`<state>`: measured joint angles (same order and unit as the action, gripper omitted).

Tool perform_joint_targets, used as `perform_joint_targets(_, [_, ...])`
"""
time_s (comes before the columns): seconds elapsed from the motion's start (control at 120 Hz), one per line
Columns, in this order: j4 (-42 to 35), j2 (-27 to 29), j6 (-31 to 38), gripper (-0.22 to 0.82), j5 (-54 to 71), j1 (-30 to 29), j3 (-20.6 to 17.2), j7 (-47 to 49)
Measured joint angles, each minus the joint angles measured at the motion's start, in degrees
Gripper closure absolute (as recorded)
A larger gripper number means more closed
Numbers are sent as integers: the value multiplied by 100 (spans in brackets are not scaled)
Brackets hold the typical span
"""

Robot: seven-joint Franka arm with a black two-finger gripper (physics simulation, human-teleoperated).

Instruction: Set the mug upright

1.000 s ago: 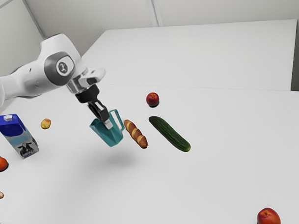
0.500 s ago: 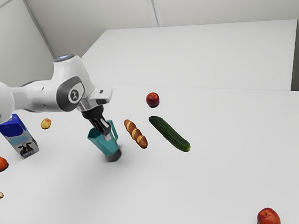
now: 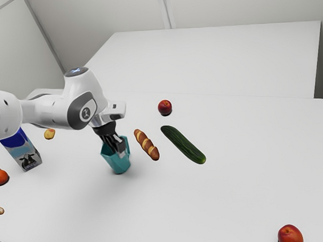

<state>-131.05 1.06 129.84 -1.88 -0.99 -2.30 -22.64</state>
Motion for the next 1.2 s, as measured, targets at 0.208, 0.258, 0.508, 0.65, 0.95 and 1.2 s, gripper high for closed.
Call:
perform_joint_targets(0.208, [44, 79, -44, 19, -19, 2, -11, 107])
perform_joint_targets(0.258, [82, 121, -102, 15, -37, 9, -14, 125])
perform_joint_targets(0.508, [1461, 106, -1099, 5, -271, 49, 56, 203])
perform_joint_targets(0.65, [2550, -15, -1748, 2, -282, -65, 71, 254])
perform_joint_targets(0.95, [4124, -187, -3154, 1, 100, -380, 58, 477])
perform_joint_targets(1.2, [4224, -189, -3605, 0, 242, -579, 45, 601])
